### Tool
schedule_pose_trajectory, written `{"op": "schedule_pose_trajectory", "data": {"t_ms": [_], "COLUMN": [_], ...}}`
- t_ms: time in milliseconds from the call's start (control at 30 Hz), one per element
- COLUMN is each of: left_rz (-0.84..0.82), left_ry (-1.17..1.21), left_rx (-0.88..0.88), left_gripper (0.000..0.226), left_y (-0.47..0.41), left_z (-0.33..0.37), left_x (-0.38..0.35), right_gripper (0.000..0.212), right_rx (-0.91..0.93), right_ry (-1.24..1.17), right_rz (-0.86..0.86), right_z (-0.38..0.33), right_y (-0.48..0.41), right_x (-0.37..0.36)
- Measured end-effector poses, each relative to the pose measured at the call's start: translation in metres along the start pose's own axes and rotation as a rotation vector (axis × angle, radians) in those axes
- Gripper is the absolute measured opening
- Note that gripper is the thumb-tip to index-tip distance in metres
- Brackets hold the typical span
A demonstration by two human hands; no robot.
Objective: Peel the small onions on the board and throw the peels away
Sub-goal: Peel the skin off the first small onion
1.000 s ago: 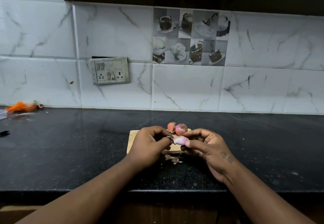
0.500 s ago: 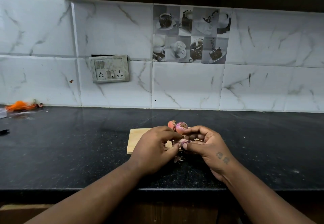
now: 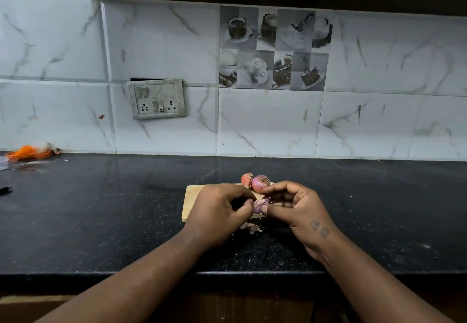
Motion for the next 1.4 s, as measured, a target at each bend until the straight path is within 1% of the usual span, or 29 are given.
{"op": "schedule_pose_trajectory", "data": {"t_ms": [67, 167, 267, 367, 433, 567, 700, 800, 900, 967, 1033, 1167, 1233, 1300, 1400], "left_rz": [0.000, -0.068, -0.100, -0.083, -0.071, -0.078, -0.075, -0.106, -0.142, -0.137, -0.130, -0.110, -0.146, -0.152, -0.135], "left_ry": [0.077, 0.170, 0.223, 0.289, 0.313, 0.286, 0.226, 0.147, 0.032, 0.001, 0.025, 0.287, 0.350, 0.365, 0.287], "left_rx": [-0.006, -0.050, 0.009, 0.079, 0.092, 0.065, 0.042, 0.075, 0.141, 0.176, 0.198, 0.194, 0.167, 0.162, 0.153], "left_gripper": [0.012, 0.017, 0.013, 0.012, 0.012, 0.015, 0.015, 0.014, 0.014, 0.013, 0.012, 0.009, 0.019, 0.025, 0.014], "left_y": [0.000, 0.000, -0.001, -0.001, -0.001, -0.001, -0.002, -0.001, 0.001, 0.002, 0.003, 0.004, 0.005, 0.004, 0.003], "left_z": [0.000, 0.003, -0.005, -0.010, -0.011, -0.010, -0.006, -0.013, -0.024, -0.027, -0.029, -0.019, -0.012, -0.010, -0.014], "left_x": [-0.001, -0.007, -0.010, -0.010, -0.010, -0.009, -0.007, -0.009, -0.013, -0.013, -0.012, -0.013, -0.015, -0.016, -0.014], "right_gripper": [0.040, 0.045, 0.047, 0.047, 0.046, 0.043, 0.038, 0.037, 0.029, 0.026, 0.024, 0.020, 0.022, 0.022, 0.013], "right_rx": [0.005, 0.000, 0.003, 0.008, 0.011, 0.011, 0.011, 0.012, 0.019, 0.020, 0.019, 0.031, 0.033, 0.030, 0.023], "right_ry": [-0.006, -0.023, -0.002, 0.017, 0.025, 0.036, -0.008, -0.068, -0.078, -0.084, -0.097, -0.075, -0.052, -0.035, -0.055], "right_rz": [0.003, -0.001, -0.010, -0.019, -0.030, -0.027, 0.005, 0.027, 0.054, 0.061, 0.058, 0.045, 0.048, 0.048, 0.006], "right_z": [-0.001, -0.001, 0.000, -0.001, 0.000, 0.000, 0.000, -0.003, -0.005, -0.005, -0.005, -0.004, -0.001, 0.001, 0.001], "right_y": [0.000, -0.001, -0.001, -0.001, -0.001, -0.002, -0.002, -0.001, 0.000, 0.000, 0.000, -0.002, -0.004, -0.006, -0.006], "right_x": [0.000, 0.001, 0.000, -0.001, -0.001, -0.001, 0.002, 0.005, 0.007, 0.006, 0.006, 0.007, 0.008, 0.009, 0.007]}}
Point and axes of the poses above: each hand's wrist, its own y-axis away from the middle knuckle, its own x-axis out of the back of the hand, z = x × y, the point moved 6 cm from there along -y, towards the middle knuckle, and after that the axes turned 9 degrees about -x, right-handed, at the moved point
